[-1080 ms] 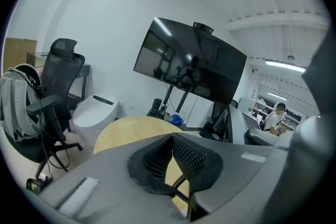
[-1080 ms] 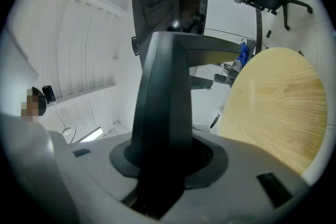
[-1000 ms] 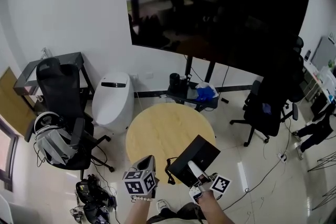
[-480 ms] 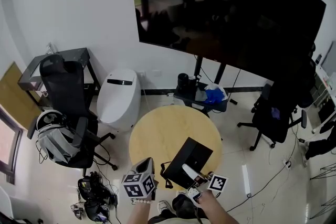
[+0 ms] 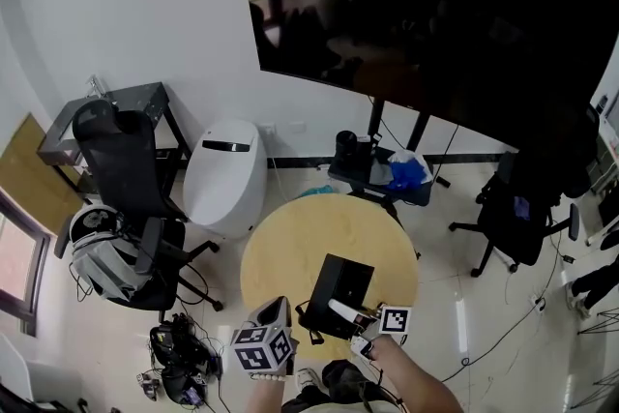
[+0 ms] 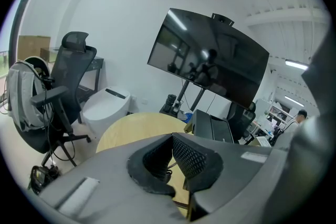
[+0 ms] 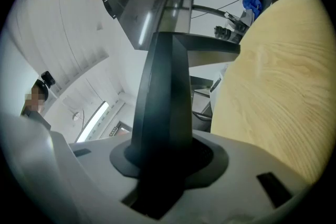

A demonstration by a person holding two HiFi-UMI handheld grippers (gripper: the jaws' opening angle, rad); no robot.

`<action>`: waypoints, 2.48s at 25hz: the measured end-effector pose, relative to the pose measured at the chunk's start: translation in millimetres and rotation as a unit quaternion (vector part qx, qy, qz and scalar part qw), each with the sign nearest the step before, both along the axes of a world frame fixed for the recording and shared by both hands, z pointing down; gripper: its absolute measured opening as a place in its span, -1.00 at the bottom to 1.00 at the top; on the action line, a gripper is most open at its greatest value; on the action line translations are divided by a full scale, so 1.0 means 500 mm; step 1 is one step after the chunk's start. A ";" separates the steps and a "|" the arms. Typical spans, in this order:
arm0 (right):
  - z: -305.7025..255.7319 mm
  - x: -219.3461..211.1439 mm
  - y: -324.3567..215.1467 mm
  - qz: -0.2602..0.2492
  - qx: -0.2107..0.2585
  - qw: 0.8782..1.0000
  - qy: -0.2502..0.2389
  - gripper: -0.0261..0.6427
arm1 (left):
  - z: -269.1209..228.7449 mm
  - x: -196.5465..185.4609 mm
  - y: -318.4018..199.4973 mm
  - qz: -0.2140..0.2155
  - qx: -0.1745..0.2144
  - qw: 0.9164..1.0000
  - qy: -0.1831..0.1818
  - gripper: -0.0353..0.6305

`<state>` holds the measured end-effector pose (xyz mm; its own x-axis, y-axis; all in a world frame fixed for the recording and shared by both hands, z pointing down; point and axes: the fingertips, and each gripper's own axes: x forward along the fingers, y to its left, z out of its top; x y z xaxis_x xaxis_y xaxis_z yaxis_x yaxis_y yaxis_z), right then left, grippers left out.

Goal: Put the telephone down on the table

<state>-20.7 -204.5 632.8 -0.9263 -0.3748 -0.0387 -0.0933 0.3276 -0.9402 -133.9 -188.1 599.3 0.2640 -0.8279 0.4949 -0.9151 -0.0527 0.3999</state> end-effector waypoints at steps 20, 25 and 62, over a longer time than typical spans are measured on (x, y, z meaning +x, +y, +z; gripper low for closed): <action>0.195 -0.013 -0.085 -0.116 -0.026 0.992 0.045 -0.42 | 0.094 0.022 -0.020 0.002 -0.061 0.998 0.006 -0.92; 0.238 -0.001 -0.105 -0.124 -0.052 0.990 0.052 -0.42 | 0.109 0.033 -0.022 0.005 -0.072 0.997 0.005 -0.92; 0.332 0.048 -0.109 -0.180 0.009 0.959 0.220 -0.31 | 0.130 0.077 -0.063 0.024 -0.086 0.996 0.012 -0.92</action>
<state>3.5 -258.9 798.7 -0.9237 -0.0310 0.3818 -0.3573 0.4296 -0.8294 -95.5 -219.8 664.2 0.3148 -0.7176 0.6212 -0.9029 -0.0246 0.4291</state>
